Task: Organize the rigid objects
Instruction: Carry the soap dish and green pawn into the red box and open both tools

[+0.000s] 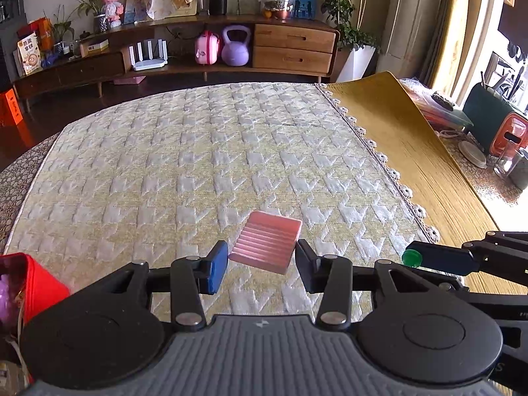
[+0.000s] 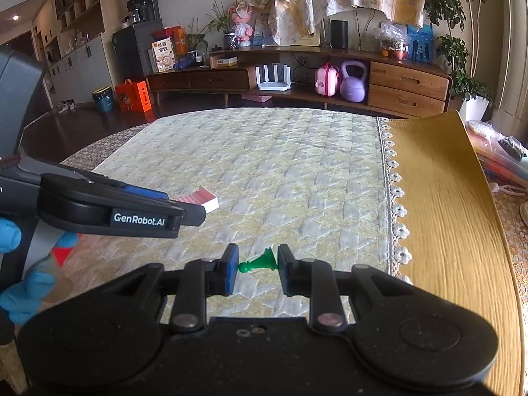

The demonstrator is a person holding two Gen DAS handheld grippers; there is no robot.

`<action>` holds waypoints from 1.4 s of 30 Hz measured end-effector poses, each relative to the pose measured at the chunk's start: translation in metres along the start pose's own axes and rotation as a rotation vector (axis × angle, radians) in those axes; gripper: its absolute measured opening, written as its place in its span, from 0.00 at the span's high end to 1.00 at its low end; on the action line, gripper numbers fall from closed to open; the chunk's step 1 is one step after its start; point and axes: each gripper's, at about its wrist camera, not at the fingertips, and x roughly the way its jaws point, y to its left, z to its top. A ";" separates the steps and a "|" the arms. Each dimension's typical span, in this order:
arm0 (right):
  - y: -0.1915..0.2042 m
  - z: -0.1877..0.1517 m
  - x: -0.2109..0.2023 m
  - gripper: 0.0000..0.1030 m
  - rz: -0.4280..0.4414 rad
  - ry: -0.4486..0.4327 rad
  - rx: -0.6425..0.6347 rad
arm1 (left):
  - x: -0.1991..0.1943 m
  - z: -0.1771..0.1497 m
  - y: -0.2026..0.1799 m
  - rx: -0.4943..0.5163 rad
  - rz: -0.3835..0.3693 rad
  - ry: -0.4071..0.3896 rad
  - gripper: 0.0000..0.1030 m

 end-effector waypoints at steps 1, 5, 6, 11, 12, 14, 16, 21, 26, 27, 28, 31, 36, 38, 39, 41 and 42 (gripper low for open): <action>0.003 0.000 -0.004 0.76 0.005 0.000 0.003 | -0.007 -0.002 0.002 0.001 0.003 0.003 0.57; 0.018 0.003 -0.021 0.76 0.018 -0.008 0.005 | -0.032 -0.008 0.011 -0.007 0.006 0.000 0.57; 0.023 0.003 -0.025 0.76 0.025 -0.012 0.007 | -0.039 -0.010 0.014 -0.010 0.007 -0.003 0.57; 0.046 0.006 -0.043 0.76 0.057 -0.023 0.008 | -0.070 -0.020 0.033 -0.036 0.009 -0.010 0.57; 0.052 0.006 -0.047 0.76 0.060 -0.026 0.002 | -0.075 -0.023 0.036 -0.038 0.014 -0.009 0.57; 0.064 0.008 -0.052 0.76 0.069 -0.030 -0.009 | -0.086 -0.029 0.045 -0.044 0.024 -0.009 0.57; 0.075 0.008 -0.057 0.76 0.079 -0.035 -0.020 | -0.096 -0.034 0.054 -0.055 0.033 -0.010 0.57; 0.105 0.011 -0.063 0.76 0.100 -0.042 -0.053 | -0.124 -0.046 0.080 -0.087 0.052 -0.028 0.57; 0.136 0.013 -0.062 0.76 0.120 -0.044 -0.082 | -0.146 -0.057 0.107 -0.113 0.070 -0.037 0.57; 0.141 0.013 -0.061 0.76 0.123 -0.044 -0.088 | -0.150 -0.060 0.112 -0.119 0.075 -0.038 0.57; 0.148 0.013 -0.061 0.76 0.127 -0.043 -0.095 | -0.154 -0.063 0.118 -0.124 0.081 -0.039 0.57; 0.164 0.015 -0.060 0.76 0.141 -0.044 -0.110 | -0.163 -0.071 0.134 -0.141 0.098 -0.039 0.57; 0.191 0.017 -0.053 0.76 0.163 -0.041 -0.136 | -0.176 -0.084 0.162 -0.162 0.122 -0.038 0.57; 0.201 0.016 -0.050 0.76 0.169 -0.038 -0.143 | -0.179 -0.090 0.173 -0.167 0.131 -0.034 0.57; 0.205 0.016 -0.048 0.76 0.174 -0.035 -0.146 | -0.180 -0.092 0.178 -0.169 0.137 -0.032 0.57; 0.215 0.015 -0.044 0.76 0.179 -0.032 -0.155 | -0.182 -0.098 0.188 -0.170 0.147 -0.026 0.57; 0.219 0.015 -0.041 0.76 0.181 -0.029 -0.159 | -0.183 -0.100 0.192 -0.171 0.152 -0.024 0.57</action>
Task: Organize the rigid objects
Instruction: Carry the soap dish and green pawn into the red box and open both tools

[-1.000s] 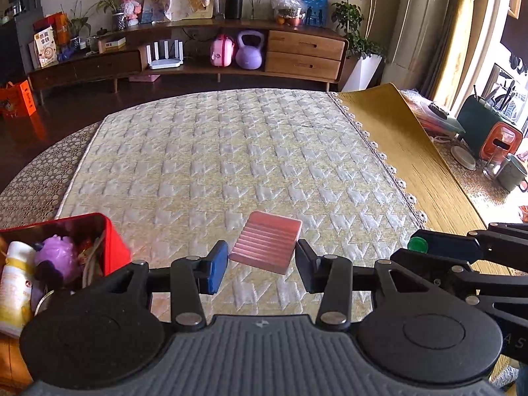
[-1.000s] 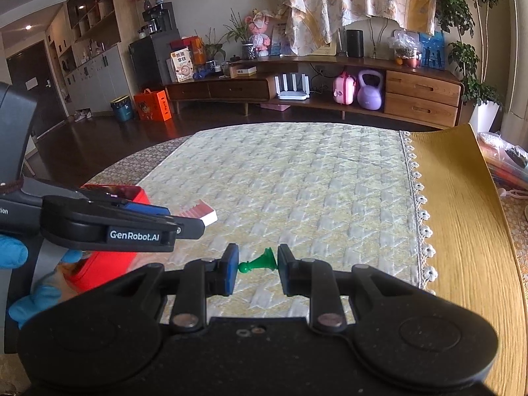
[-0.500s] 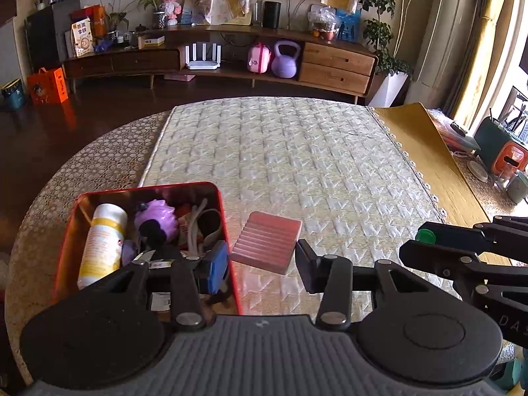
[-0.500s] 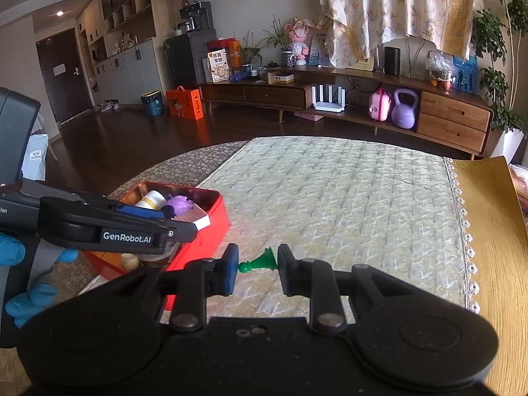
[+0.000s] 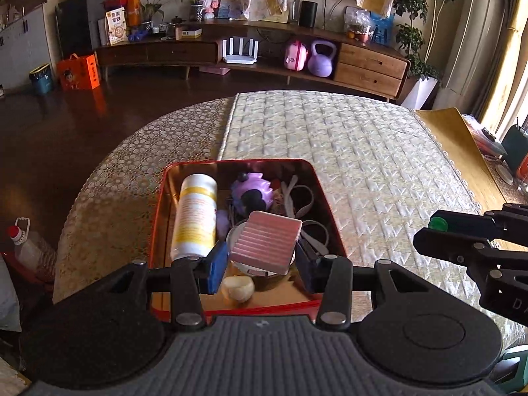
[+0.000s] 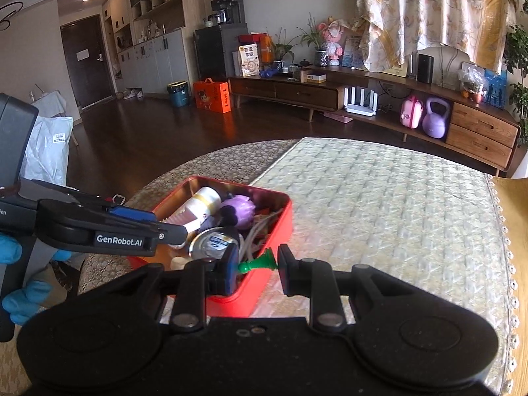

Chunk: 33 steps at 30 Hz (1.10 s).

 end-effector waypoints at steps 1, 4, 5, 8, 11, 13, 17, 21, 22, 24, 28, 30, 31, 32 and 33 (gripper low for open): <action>0.005 0.000 0.003 0.76 0.003 0.003 -0.004 | 0.001 -0.002 0.007 0.000 0.004 0.004 0.57; 0.015 0.000 0.013 0.76 0.006 0.008 -0.021 | 0.003 -0.007 0.019 0.001 0.017 0.011 0.57; 0.018 0.000 0.016 0.76 0.006 0.012 -0.025 | 0.003 -0.008 0.022 0.001 0.021 0.013 0.57; 0.024 -0.002 0.028 0.76 0.011 0.026 -0.032 | 0.007 -0.012 0.030 0.001 0.031 0.019 0.57; 0.030 -0.005 0.041 0.76 0.012 0.046 -0.039 | 0.012 -0.016 0.039 -0.006 0.033 0.034 0.57; 0.034 -0.007 0.049 0.76 0.008 0.053 -0.046 | 0.016 -0.017 0.045 -0.011 0.040 0.042 0.57; 0.041 -0.009 0.066 0.76 0.004 0.069 -0.049 | 0.023 -0.019 0.052 -0.021 0.050 0.052 0.57; 0.043 -0.012 0.079 0.76 -0.002 0.090 -0.047 | 0.028 -0.021 0.056 -0.033 0.031 0.060 0.57; 0.044 -0.013 0.081 0.76 0.000 0.096 -0.047 | 0.029 -0.021 0.056 -0.032 0.030 0.063 0.57; 0.045 -0.014 0.084 0.76 0.002 0.103 -0.043 | 0.033 -0.023 0.057 -0.038 0.018 0.079 0.57; 0.045 -0.016 0.087 0.75 0.008 0.117 -0.039 | 0.039 -0.024 0.056 -0.044 0.005 0.093 0.58; 0.047 -0.017 0.088 0.73 0.007 0.121 -0.038 | 0.041 -0.023 0.056 -0.053 0.000 0.102 0.58; 0.046 -0.018 0.088 0.73 0.009 0.123 -0.037 | 0.042 -0.023 0.056 -0.058 -0.003 0.106 0.58; 0.047 -0.018 0.088 0.73 0.010 0.123 -0.034 | 0.042 -0.023 0.056 -0.061 -0.005 0.109 0.58; 0.047 -0.019 0.087 0.71 0.009 0.121 -0.032 | 0.042 -0.023 0.055 -0.060 -0.002 0.109 0.58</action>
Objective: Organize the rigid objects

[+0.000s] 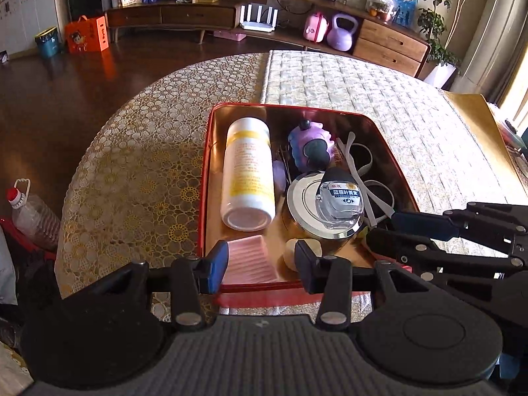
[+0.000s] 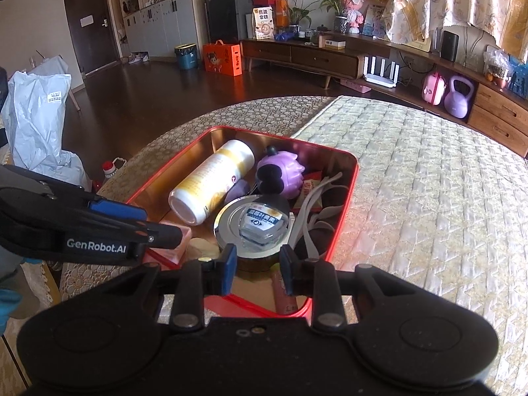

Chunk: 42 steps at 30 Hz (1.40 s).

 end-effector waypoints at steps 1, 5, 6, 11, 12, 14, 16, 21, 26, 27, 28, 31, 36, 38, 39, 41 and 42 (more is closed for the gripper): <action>0.000 -0.001 -0.001 0.70 0.001 -0.001 0.003 | 0.000 0.000 -0.001 0.003 0.002 0.000 0.58; 0.001 -0.001 -0.004 0.64 0.012 -0.006 0.016 | 0.000 -0.001 -0.001 0.003 0.006 -0.001 0.58; 0.001 -0.002 -0.005 0.62 0.014 -0.007 0.017 | -0.001 -0.001 -0.001 -0.001 0.003 -0.004 0.57; 0.004 -0.003 -0.013 0.56 0.024 -0.016 0.031 | -0.007 -0.003 -0.002 -0.009 -0.008 -0.026 0.46; 0.005 -0.003 -0.016 0.55 0.025 -0.019 0.032 | -0.010 -0.004 -0.003 -0.010 -0.016 -0.035 0.43; 0.005 -0.003 -0.021 0.54 0.024 -0.027 0.039 | -0.014 -0.005 -0.003 -0.013 -0.014 -0.052 0.37; 0.005 -0.003 -0.027 0.49 0.026 -0.034 0.050 | -0.018 -0.006 -0.003 -0.019 -0.022 -0.060 0.35; 0.005 -0.004 -0.042 0.41 0.033 -0.061 0.066 | -0.027 -0.008 -0.005 -0.021 -0.008 -0.088 0.29; 0.005 -0.003 -0.056 0.36 0.038 -0.087 0.082 | -0.039 -0.010 -0.008 -0.016 0.012 -0.124 0.28; 0.005 -0.004 -0.059 0.34 0.040 -0.091 0.087 | -0.042 -0.010 -0.009 -0.013 0.014 -0.132 0.28; 0.004 -0.004 -0.062 0.31 0.040 -0.096 0.091 | -0.044 -0.011 -0.010 -0.011 0.017 -0.139 0.28; 0.002 -0.007 -0.072 0.26 0.044 -0.117 0.098 | -0.052 -0.012 -0.011 -0.006 0.021 -0.161 0.28; -0.003 -0.011 -0.091 0.17 0.045 -0.172 0.117 | -0.065 -0.016 -0.015 0.007 0.018 -0.202 0.20; -0.005 -0.014 -0.098 0.13 0.040 -0.190 0.127 | -0.069 -0.018 -0.018 0.017 0.025 -0.213 0.19; -0.006 -0.015 -0.101 0.11 0.037 -0.200 0.132 | -0.072 -0.019 -0.020 0.025 0.028 -0.219 0.18; -0.007 -0.019 -0.108 0.08 0.040 -0.214 0.140 | -0.077 -0.021 -0.024 0.036 0.027 -0.232 0.17; -0.008 -0.021 -0.111 0.06 0.039 -0.219 0.142 | -0.078 -0.022 -0.025 0.038 0.025 -0.236 0.17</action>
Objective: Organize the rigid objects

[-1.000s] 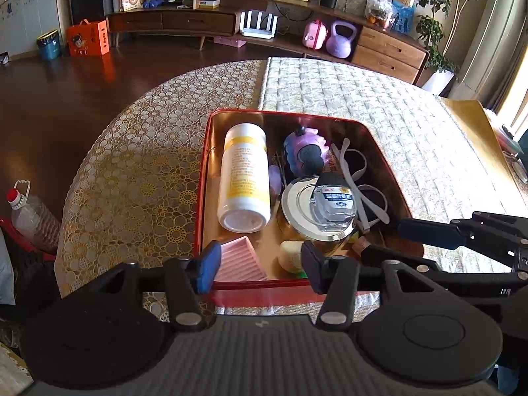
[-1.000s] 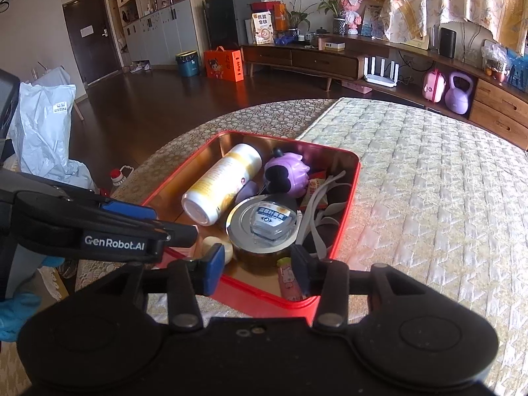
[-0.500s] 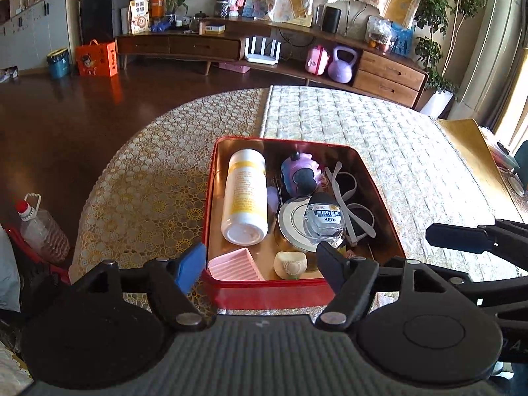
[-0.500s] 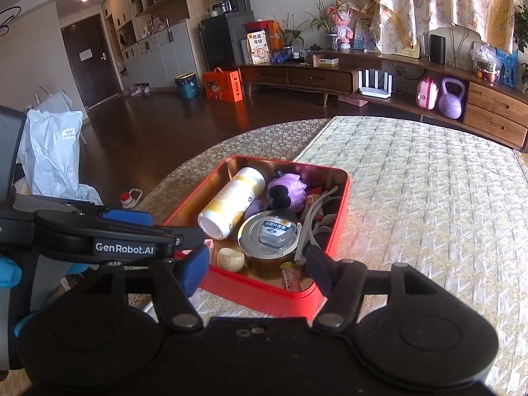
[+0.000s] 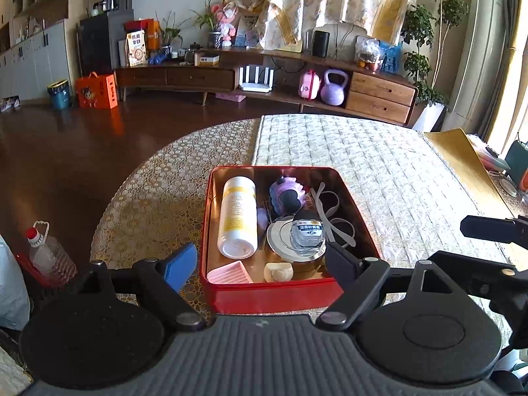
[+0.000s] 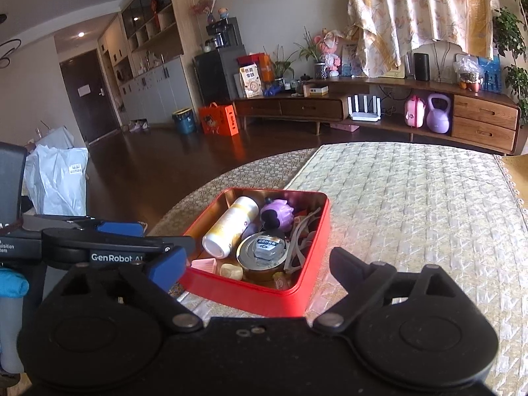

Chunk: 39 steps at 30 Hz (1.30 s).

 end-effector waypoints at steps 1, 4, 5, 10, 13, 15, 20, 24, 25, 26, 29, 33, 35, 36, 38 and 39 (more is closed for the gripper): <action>0.000 -0.001 -0.003 0.04 -0.004 -0.004 0.001 | -0.002 0.000 -0.001 0.000 -0.005 -0.004 0.15; -0.001 -0.005 -0.012 0.01 -0.012 -0.018 0.005 | -0.009 -0.002 -0.006 0.002 -0.011 -0.018 0.05; -0.001 -0.006 -0.015 0.00 -0.015 -0.022 0.008 | -0.012 -0.003 -0.007 0.003 -0.014 -0.025 0.03; -0.002 -0.013 -0.029 0.00 -0.039 -0.040 0.012 | -0.021 -0.006 -0.017 0.022 -0.009 -0.032 0.03; -0.002 -0.018 -0.037 0.00 -0.048 -0.050 0.014 | -0.027 -0.008 -0.025 0.042 0.004 -0.038 0.03; -0.001 -0.021 -0.041 0.00 -0.064 -0.056 0.010 | -0.031 -0.009 -0.030 0.054 0.003 -0.040 0.03; -0.004 -0.028 -0.054 0.00 -0.080 -0.080 0.019 | -0.043 -0.014 -0.040 0.072 0.004 -0.054 0.03; -0.008 -0.030 -0.062 0.00 -0.094 -0.094 0.032 | -0.048 -0.015 -0.047 0.079 0.004 -0.057 0.03; -0.009 -0.032 -0.065 0.00 -0.095 -0.096 0.038 | -0.050 -0.016 -0.048 0.081 0.002 -0.057 0.03; -0.010 -0.032 -0.067 0.00 -0.096 -0.097 0.045 | -0.051 -0.017 -0.050 0.083 -0.001 -0.058 0.03; -0.013 -0.036 -0.071 0.00 -0.095 -0.096 0.064 | -0.054 -0.019 -0.055 0.087 -0.012 -0.056 0.03; -0.015 -0.040 -0.075 0.00 -0.096 -0.096 0.073 | -0.058 -0.021 -0.063 0.100 -0.007 -0.061 0.03; -0.018 -0.041 -0.075 0.00 -0.096 -0.096 0.081 | -0.059 -0.022 -0.066 0.104 0.003 -0.066 0.03; -0.019 -0.042 -0.076 0.00 -0.097 -0.096 0.086 | -0.060 -0.022 -0.067 0.104 0.003 -0.066 0.03; -0.022 -0.044 -0.077 0.00 -0.098 -0.096 0.095 | -0.061 -0.023 -0.067 0.099 -0.002 -0.065 0.03; -0.023 -0.044 -0.078 0.00 -0.100 -0.096 0.100 | -0.062 -0.023 -0.068 0.097 0.000 -0.065 0.03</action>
